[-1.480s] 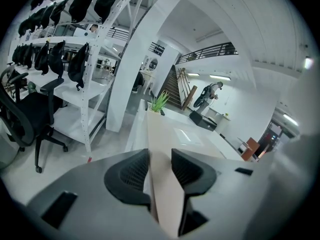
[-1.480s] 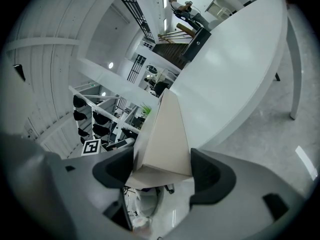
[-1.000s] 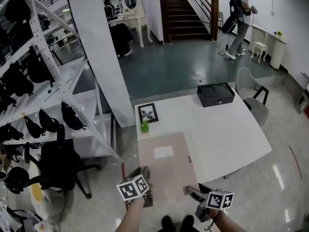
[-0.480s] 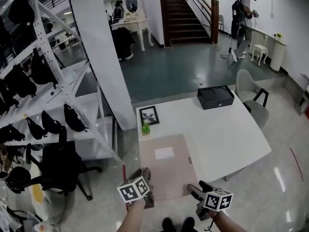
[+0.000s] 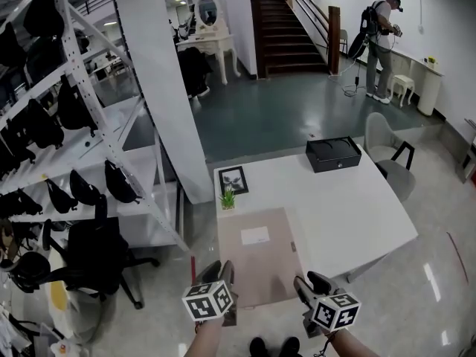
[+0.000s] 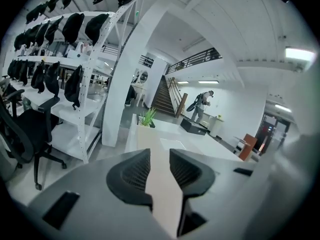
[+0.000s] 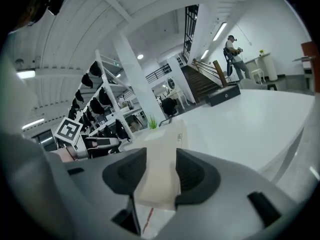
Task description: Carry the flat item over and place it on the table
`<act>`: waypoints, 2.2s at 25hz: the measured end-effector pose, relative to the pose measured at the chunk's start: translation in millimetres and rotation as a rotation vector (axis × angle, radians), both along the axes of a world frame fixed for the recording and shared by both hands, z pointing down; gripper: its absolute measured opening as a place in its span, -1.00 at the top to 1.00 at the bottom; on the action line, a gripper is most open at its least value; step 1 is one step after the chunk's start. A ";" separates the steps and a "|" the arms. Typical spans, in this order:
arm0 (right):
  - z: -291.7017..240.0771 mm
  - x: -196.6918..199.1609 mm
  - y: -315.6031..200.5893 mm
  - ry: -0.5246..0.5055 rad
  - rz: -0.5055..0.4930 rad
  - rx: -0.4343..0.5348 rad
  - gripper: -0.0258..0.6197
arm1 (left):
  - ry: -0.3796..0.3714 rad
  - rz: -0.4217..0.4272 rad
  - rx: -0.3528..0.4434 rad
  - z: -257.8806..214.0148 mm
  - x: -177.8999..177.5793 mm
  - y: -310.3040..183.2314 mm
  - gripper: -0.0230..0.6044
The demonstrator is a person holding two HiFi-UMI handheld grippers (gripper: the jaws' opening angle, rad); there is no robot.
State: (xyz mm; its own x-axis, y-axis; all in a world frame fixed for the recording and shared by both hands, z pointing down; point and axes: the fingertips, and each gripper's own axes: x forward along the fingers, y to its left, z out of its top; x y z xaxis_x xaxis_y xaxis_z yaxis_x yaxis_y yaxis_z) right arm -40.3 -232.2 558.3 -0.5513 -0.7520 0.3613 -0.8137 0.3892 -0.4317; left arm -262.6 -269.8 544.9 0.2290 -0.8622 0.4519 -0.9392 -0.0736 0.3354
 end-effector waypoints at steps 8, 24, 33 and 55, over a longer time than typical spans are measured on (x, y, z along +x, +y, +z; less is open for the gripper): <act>-39.2 -1.3 3.9 0.047 0.007 0.108 0.51 | -0.030 0.028 0.045 -16.5 6.9 26.7 0.60; -83.5 5.8 15.7 0.095 0.014 0.228 0.92 | -0.034 0.044 0.116 -46.7 13.1 62.7 0.78; -91.0 11.5 22.8 0.149 0.021 0.273 0.92 | -0.050 0.068 0.140 -57.1 20.4 73.0 0.80; -74.9 13.4 19.4 0.138 -0.004 0.229 0.92 | -0.058 0.051 0.122 -49.6 21.7 73.3 0.81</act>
